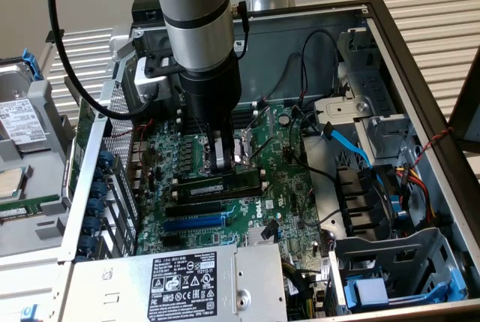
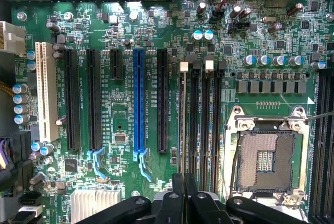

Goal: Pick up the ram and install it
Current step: 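Insert the ram into the slot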

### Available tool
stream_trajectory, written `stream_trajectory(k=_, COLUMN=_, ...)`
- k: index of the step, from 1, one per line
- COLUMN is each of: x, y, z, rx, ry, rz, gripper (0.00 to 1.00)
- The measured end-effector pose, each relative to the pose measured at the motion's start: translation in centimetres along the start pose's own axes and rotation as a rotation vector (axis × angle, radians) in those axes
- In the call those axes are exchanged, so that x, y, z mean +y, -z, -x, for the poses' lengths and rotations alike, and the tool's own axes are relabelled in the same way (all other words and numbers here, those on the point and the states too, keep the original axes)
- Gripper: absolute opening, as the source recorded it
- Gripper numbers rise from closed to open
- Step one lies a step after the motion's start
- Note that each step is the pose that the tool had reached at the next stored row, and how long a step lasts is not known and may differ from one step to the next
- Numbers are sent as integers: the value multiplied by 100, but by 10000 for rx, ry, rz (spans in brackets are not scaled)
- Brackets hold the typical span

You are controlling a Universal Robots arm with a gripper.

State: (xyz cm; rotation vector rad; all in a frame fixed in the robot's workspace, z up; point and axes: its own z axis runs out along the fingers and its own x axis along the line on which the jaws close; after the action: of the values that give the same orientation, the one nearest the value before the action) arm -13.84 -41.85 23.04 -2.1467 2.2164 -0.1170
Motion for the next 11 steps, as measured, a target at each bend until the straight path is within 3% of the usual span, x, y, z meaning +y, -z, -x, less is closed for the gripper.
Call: stream_trajectory(k=11, x=1, y=0, z=0, rx=0, ry=2, rz=-4, gripper=12)
